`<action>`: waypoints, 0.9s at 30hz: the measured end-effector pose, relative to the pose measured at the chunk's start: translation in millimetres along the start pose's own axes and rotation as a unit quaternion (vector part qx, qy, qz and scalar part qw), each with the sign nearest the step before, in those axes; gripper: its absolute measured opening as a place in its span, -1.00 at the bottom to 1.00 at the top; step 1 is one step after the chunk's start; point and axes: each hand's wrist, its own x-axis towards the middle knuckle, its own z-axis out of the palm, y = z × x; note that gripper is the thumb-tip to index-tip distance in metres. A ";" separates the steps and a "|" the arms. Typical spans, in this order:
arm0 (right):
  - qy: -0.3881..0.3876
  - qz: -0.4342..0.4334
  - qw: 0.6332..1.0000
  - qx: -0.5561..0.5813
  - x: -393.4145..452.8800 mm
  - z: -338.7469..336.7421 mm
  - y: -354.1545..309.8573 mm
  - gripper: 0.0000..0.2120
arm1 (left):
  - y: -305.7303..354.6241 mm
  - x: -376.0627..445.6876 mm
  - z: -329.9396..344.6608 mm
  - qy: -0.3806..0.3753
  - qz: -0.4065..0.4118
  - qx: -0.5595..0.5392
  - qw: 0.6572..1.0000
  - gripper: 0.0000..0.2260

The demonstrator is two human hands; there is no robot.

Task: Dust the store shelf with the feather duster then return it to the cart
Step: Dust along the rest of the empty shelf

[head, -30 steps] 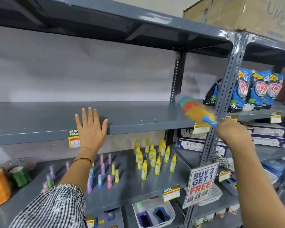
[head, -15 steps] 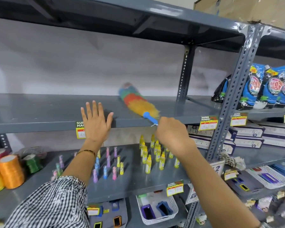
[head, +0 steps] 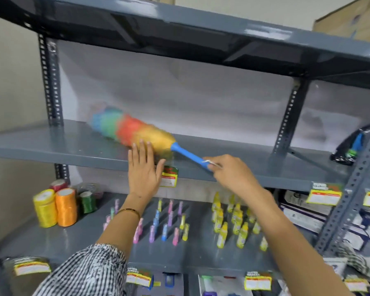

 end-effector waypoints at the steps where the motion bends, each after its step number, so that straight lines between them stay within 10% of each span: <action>1: 0.009 0.010 1.000 0.003 3.4 -3.2 11.1 -0.68 | -0.6 -0.4 0.5 -0.004 -0.002 0.003 1.000 -0.32; 8: -0.014 0.052 0.991 -0.126 16.0 -2.3 48.1 -0.64 | -3.6 -1.6 8.2 -0.020 -0.002 0.033 0.999 -0.32; 27: -0.084 -0.247 0.962 -0.075 31.3 25.7 -28.3 -0.55 | -60.5 -23.9 -44.7 0.071 -0.028 0.046 0.996 -0.35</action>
